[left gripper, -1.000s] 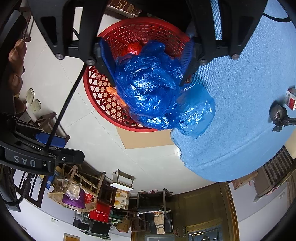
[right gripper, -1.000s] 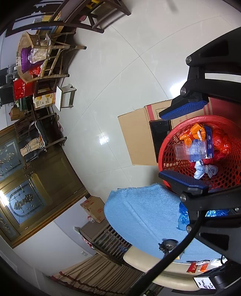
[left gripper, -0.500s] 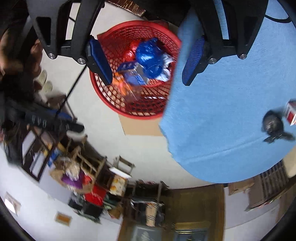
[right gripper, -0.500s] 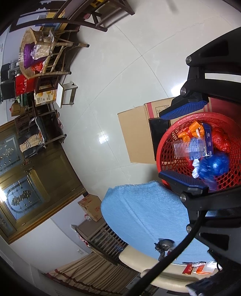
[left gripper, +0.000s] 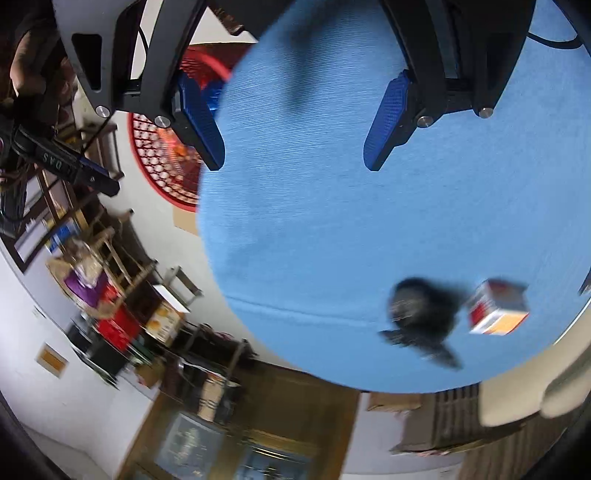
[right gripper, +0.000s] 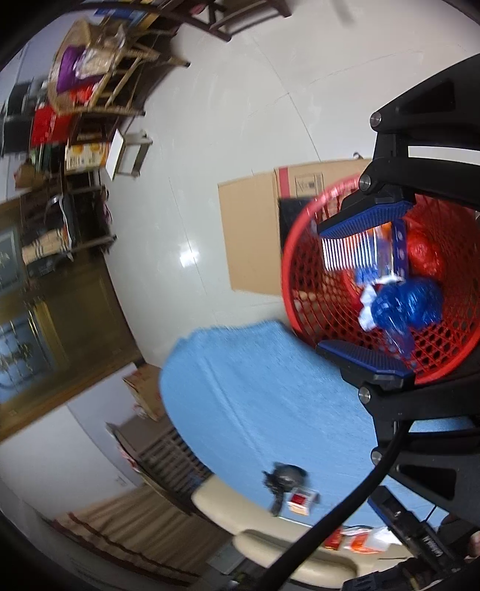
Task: Collect trash
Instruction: 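Move both open tools back over the table toward the black bag and box, then grasp the black plastic bag with the right tool while the left tool grasps the white-red medicine box, then carry the black bag and the medicine box over to the red wastebasket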
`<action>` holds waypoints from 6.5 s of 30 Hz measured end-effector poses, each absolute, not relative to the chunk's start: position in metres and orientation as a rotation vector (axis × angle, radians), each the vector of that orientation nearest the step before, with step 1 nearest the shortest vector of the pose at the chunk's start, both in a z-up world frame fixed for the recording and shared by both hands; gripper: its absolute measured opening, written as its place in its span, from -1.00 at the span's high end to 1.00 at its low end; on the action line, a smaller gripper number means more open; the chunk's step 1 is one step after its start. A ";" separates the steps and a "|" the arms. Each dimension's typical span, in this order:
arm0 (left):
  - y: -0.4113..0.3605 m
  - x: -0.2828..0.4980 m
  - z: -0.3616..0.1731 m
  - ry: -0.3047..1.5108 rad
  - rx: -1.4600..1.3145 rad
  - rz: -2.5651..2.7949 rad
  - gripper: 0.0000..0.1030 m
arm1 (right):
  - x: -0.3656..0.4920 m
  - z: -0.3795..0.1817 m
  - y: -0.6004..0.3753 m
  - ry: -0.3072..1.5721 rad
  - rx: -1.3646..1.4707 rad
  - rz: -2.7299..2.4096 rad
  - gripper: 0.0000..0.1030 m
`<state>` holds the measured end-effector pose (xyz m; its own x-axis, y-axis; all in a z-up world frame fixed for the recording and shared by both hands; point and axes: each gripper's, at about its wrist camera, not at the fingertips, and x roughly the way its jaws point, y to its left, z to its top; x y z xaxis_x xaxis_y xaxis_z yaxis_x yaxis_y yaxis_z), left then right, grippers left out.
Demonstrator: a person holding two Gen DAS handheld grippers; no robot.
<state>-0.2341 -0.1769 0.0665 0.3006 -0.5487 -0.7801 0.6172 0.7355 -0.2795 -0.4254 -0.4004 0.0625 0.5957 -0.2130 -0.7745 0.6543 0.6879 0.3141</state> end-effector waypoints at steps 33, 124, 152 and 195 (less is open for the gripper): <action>-0.035 -0.142 0.046 1.022 -0.148 -0.402 -0.52 | -0.112 0.050 -0.229 0.902 0.110 -0.030 -0.18; -0.066 -0.119 0.071 0.943 -0.019 -0.230 0.04 | -0.233 0.080 -0.237 0.839 0.349 -0.028 0.28; -0.088 -0.168 0.087 0.912 0.035 -0.310 0.04 | -0.275 0.083 -0.251 0.796 0.406 -0.076 0.28; -0.126 -0.193 0.090 0.901 0.113 -0.448 0.04 | -0.306 0.085 -0.260 0.740 0.466 -0.181 0.28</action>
<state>-0.1930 -0.1257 0.0904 0.5354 -0.3286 -0.7781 0.4221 0.9020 -0.0904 -0.3062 -0.2595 0.0853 0.7287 0.0035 -0.6848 0.3192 0.8830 0.3441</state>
